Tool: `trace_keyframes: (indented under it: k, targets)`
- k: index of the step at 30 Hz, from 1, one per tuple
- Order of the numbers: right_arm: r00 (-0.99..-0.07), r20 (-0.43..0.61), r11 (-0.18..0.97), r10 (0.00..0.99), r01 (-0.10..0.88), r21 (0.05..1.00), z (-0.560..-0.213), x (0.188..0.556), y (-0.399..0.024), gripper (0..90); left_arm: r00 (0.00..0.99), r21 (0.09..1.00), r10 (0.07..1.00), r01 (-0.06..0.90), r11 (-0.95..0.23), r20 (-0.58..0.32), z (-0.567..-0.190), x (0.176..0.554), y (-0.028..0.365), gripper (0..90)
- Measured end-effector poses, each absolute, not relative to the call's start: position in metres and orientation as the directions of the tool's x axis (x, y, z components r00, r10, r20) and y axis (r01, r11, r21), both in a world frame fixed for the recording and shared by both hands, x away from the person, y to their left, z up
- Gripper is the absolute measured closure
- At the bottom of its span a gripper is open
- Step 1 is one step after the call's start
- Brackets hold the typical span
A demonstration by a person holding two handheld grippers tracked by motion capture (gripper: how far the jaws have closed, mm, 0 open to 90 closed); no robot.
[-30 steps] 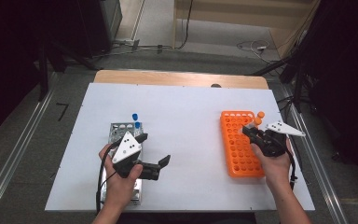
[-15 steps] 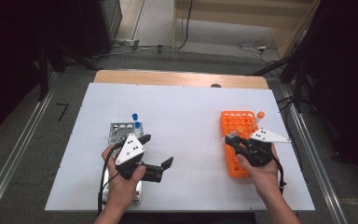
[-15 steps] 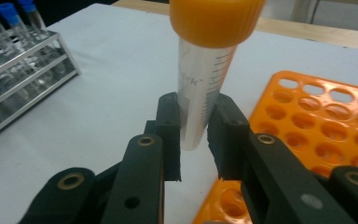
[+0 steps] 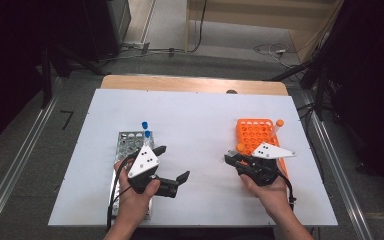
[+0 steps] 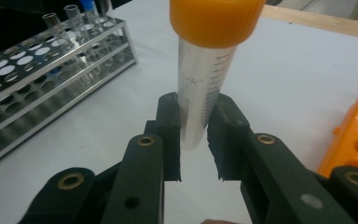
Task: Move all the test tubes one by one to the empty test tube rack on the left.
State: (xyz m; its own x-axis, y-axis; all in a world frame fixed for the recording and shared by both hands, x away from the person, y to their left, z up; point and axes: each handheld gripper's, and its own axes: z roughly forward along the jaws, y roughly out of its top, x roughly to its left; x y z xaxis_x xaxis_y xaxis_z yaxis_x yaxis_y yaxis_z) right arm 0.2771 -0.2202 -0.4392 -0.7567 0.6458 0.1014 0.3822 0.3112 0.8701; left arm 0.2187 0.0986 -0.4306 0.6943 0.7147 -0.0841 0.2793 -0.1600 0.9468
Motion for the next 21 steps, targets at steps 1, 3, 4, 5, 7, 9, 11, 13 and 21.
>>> trace_keyframes:
  k: [1,3,4,5,7,9,11,13,21]
  targets:
    - [-0.764,0.103,0.317,0.637,0.381,0.869,-0.439,0.276,-0.218,72.5,0.699,0.947,0.71,0.279,-0.158,-0.087,-0.43,0.219,0.098,0.3]
    - [-0.78,0.098,0.33,0.618,0.37,0.869,-0.44,0.273,-0.213,72.5,0.702,0.948,0.706,0.28,-0.15,-0.096,-0.43,0.218,0.098,2.3]
    - [-0.786,0.097,0.336,0.611,0.368,0.867,-0.44,0.272,-0.211,72.4,0.706,0.949,0.701,0.281,-0.146,-0.101,-0.43,0.218,0.098,2.5]
    - [-0.792,0.098,0.34,0.602,0.365,0.867,-0.44,0.271,-0.209,72.5,0.709,0.949,0.697,0.282,-0.141,-0.107,-0.43,0.218,0.097,2.6]
    - [-0.802,0.108,0.344,0.587,0.368,0.864,-0.44,0.269,-0.205,72.5,0.712,0.949,0.694,0.281,-0.14,-0.108,-0.43,0.218,0.096,3.3]
    - [-0.816,0.105,0.354,0.569,0.358,0.864,-0.441,0.267,-0.201,72.5,0.718,0.949,0.687,0.281,-0.142,-0.109,-0.431,0.218,0.095,4.2]
    - [-0.827,0.108,0.361,0.552,0.354,0.862,-0.441,0.264,-0.197,72.5,0.721,0.947,0.685,0.284,-0.148,-0.109,-0.431,0.218,0.093,4.7]
    - [-0.838,0.104,0.373,0.536,0.345,0.861,-0.441,0.262,-0.193,72.5,0.725,0.946,0.679,0.287,-0.149,-0.113,-0.431,0.218,0.091,5.6]
    - [-0.865,0.096,0.4,0.493,0.322,0.858,-0.441,0.254,-0.179,72.5,0.722,0.943,0.684,0.291,-0.162,-0.106,-0.43,0.216,0.081,19.3]
